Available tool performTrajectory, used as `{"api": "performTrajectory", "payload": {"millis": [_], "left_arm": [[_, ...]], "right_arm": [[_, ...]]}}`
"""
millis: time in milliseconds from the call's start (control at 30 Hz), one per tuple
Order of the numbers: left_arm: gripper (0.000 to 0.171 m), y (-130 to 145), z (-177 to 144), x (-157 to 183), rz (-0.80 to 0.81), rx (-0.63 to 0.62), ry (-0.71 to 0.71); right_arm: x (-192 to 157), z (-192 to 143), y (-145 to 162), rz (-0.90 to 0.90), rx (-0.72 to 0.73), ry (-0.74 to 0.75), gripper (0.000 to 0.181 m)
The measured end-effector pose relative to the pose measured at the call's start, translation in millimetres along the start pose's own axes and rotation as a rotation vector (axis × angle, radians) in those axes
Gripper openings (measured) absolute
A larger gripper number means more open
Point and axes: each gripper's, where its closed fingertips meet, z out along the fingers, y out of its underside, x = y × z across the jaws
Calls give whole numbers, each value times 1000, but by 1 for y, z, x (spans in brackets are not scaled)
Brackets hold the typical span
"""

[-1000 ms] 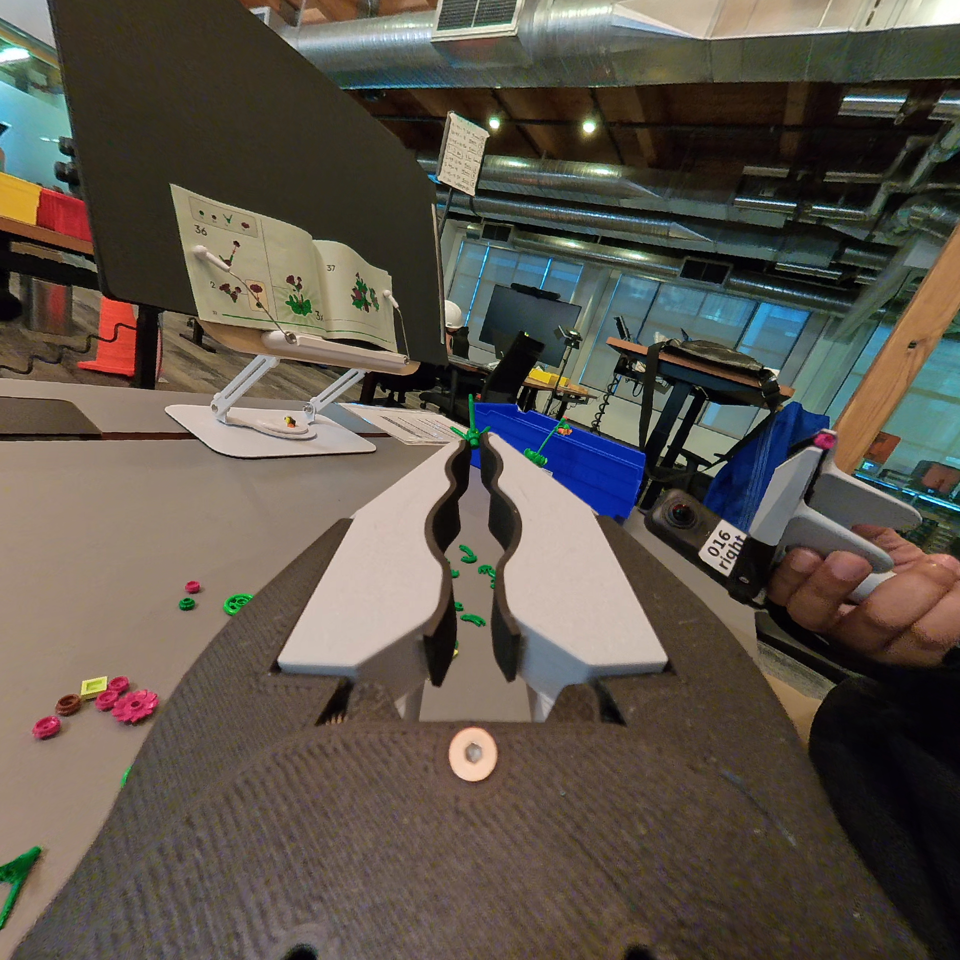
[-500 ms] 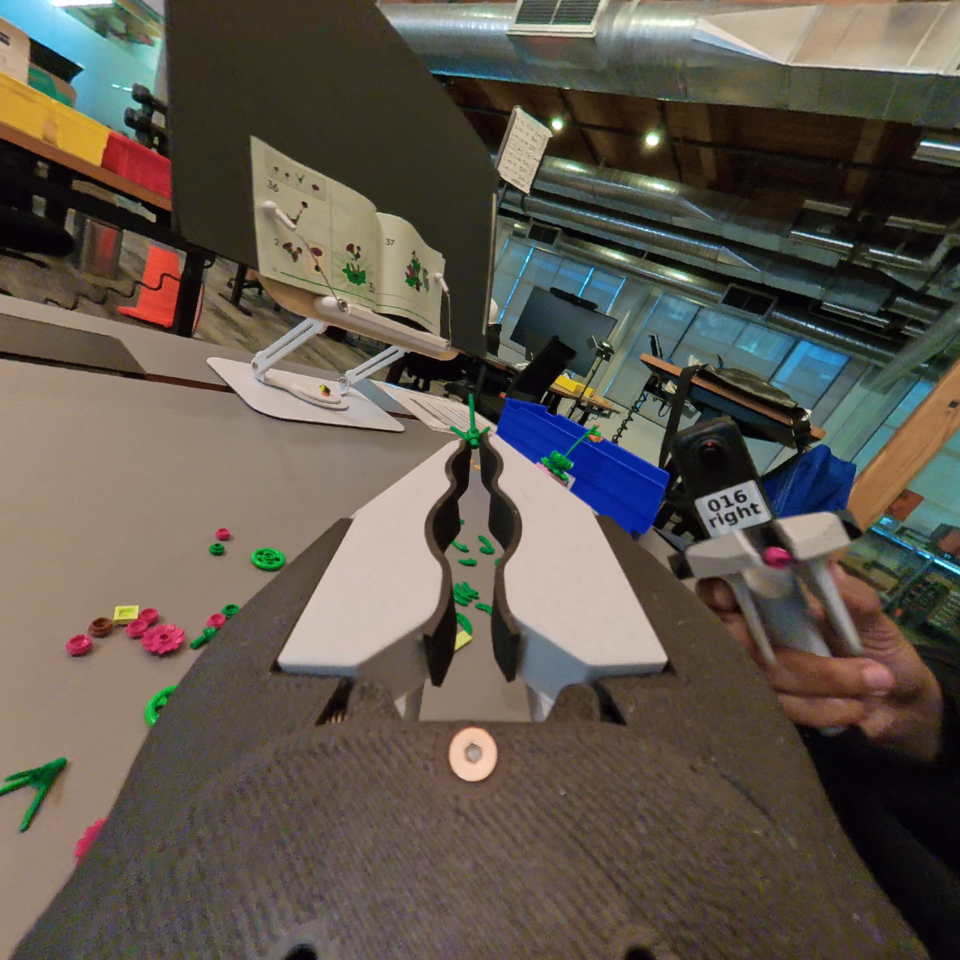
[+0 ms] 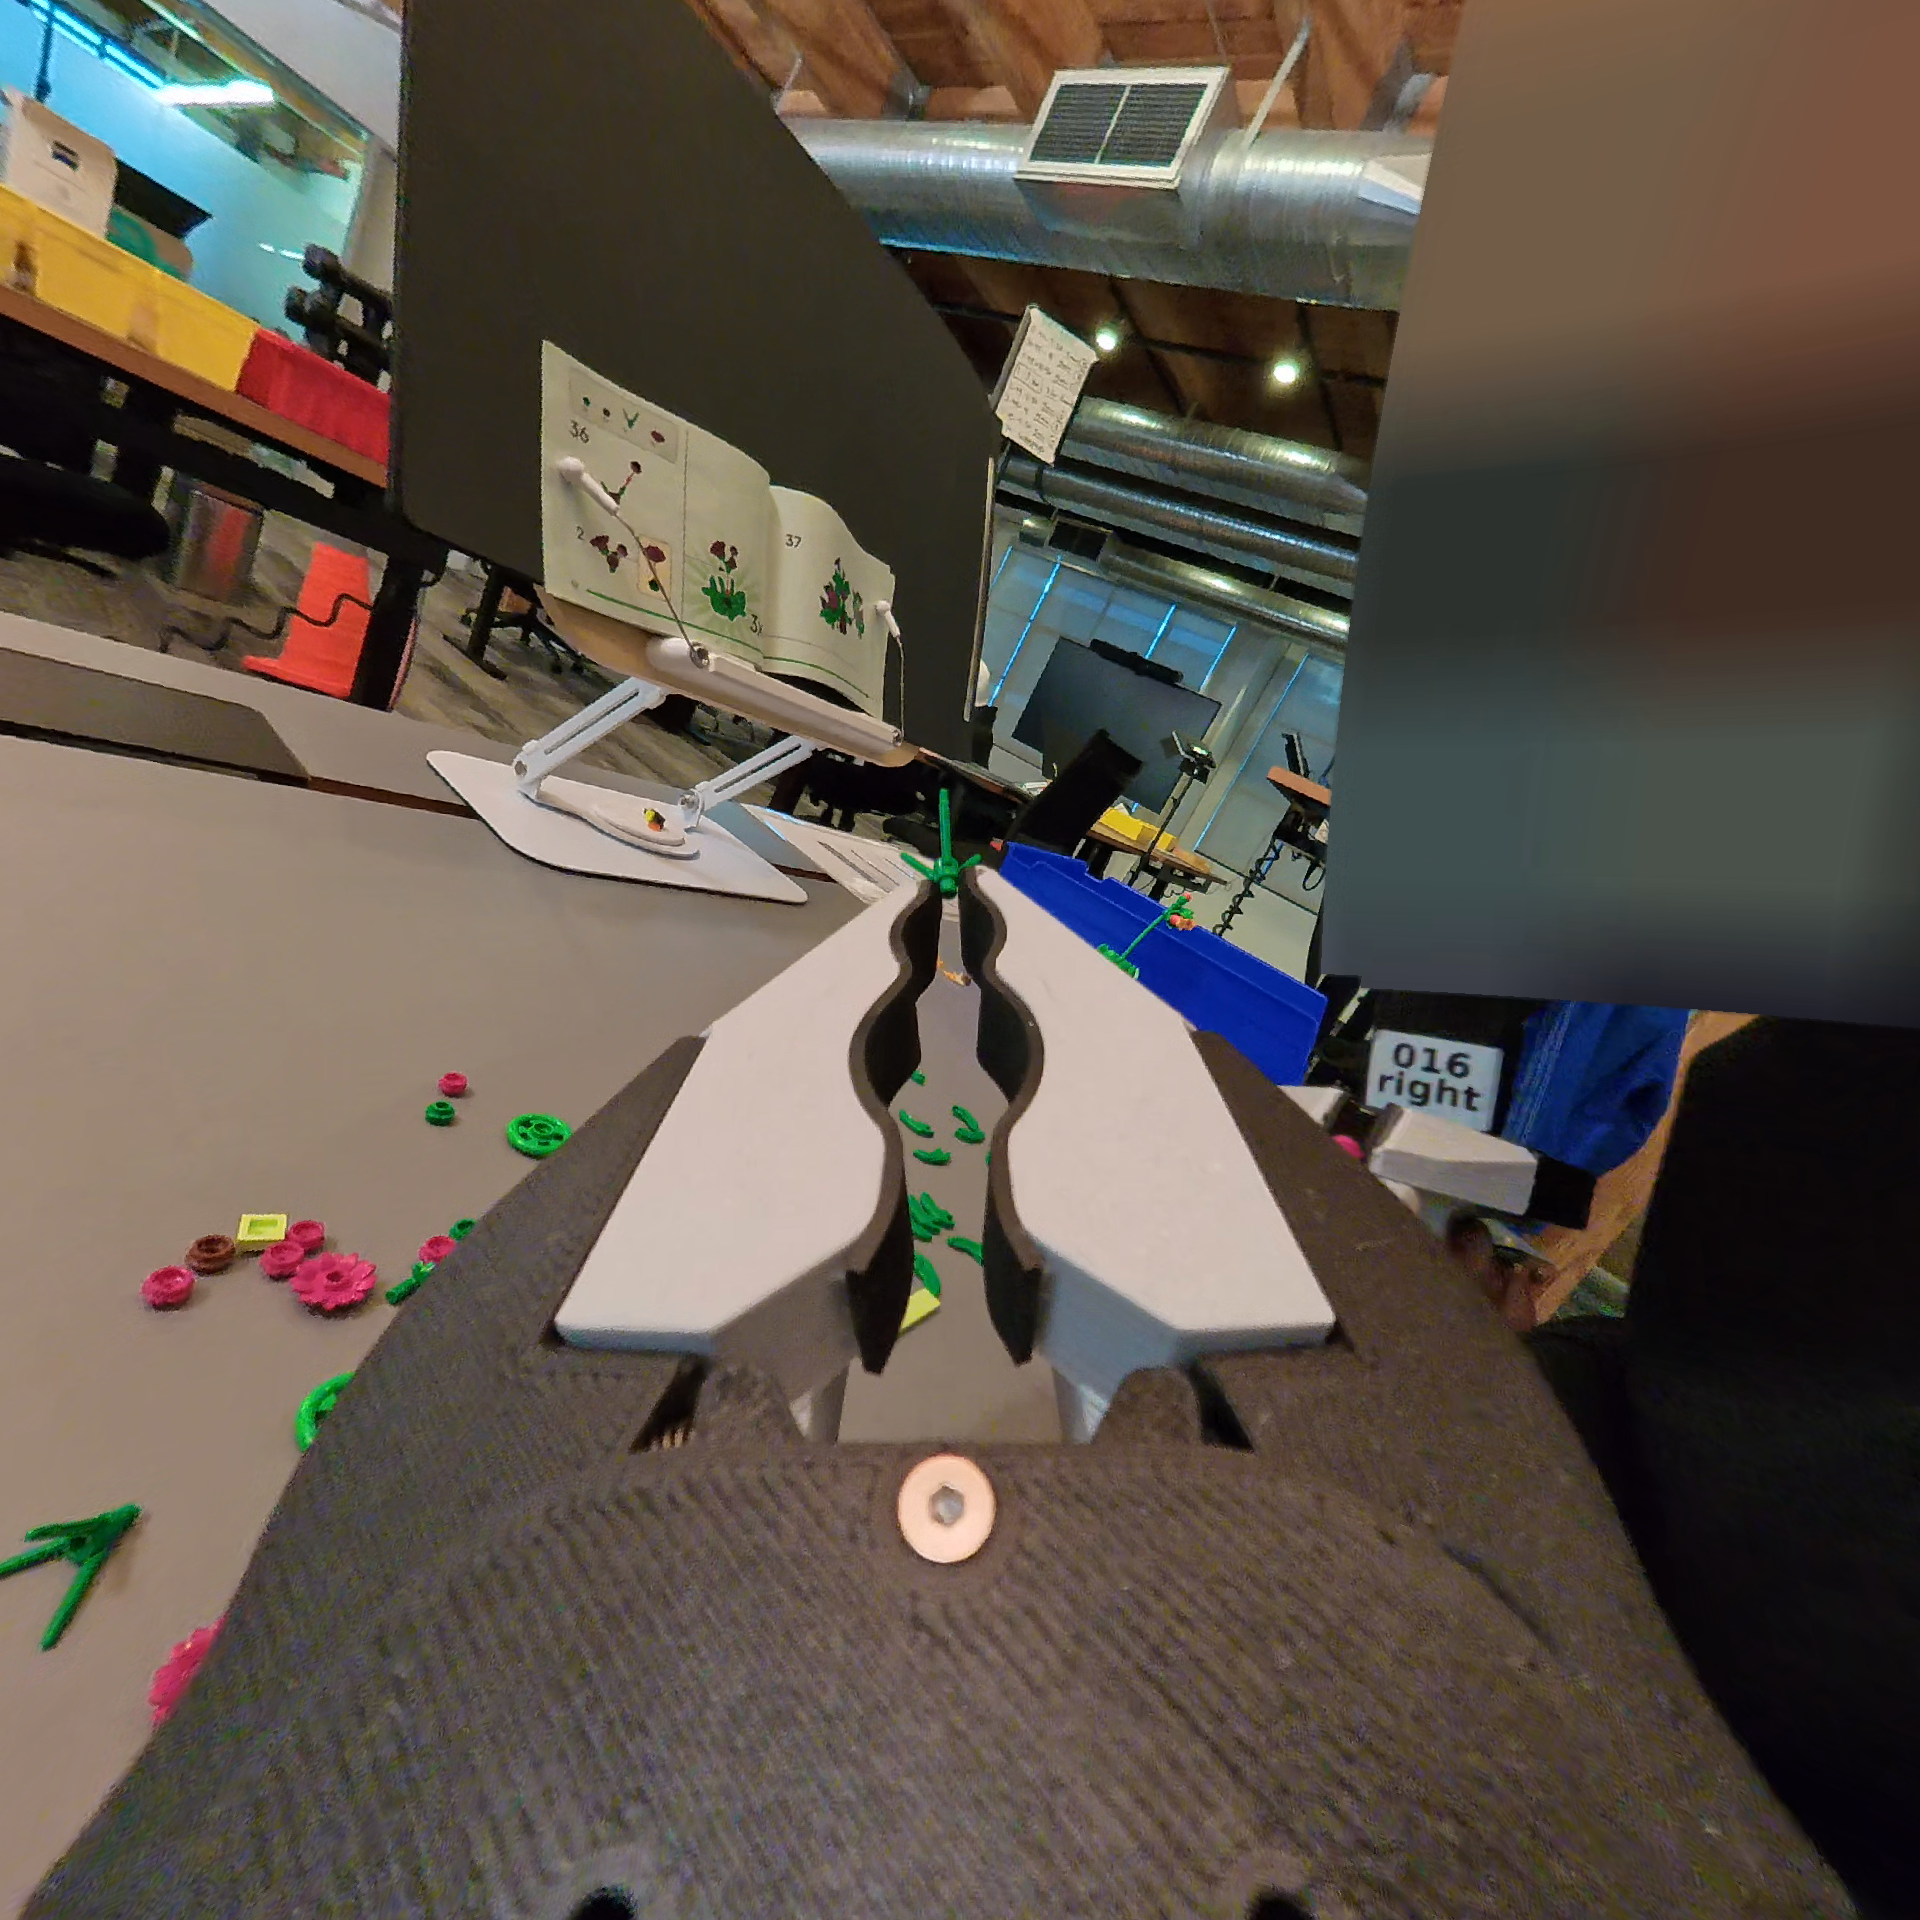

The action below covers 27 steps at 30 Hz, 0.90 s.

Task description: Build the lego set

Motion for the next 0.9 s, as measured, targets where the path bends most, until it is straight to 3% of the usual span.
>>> {"api": "performTrajectory", "payload": {"millis": [300, 900], "left_arm": [[2, 5, 0, -4, -43, 8, 22], [1, 11, 0, -6, -56, -15, 27]], "right_arm": [[26, -3, 12, 201, -50, 18, 5], [26, 1, 20, 240, -81, -6, 5]]}}
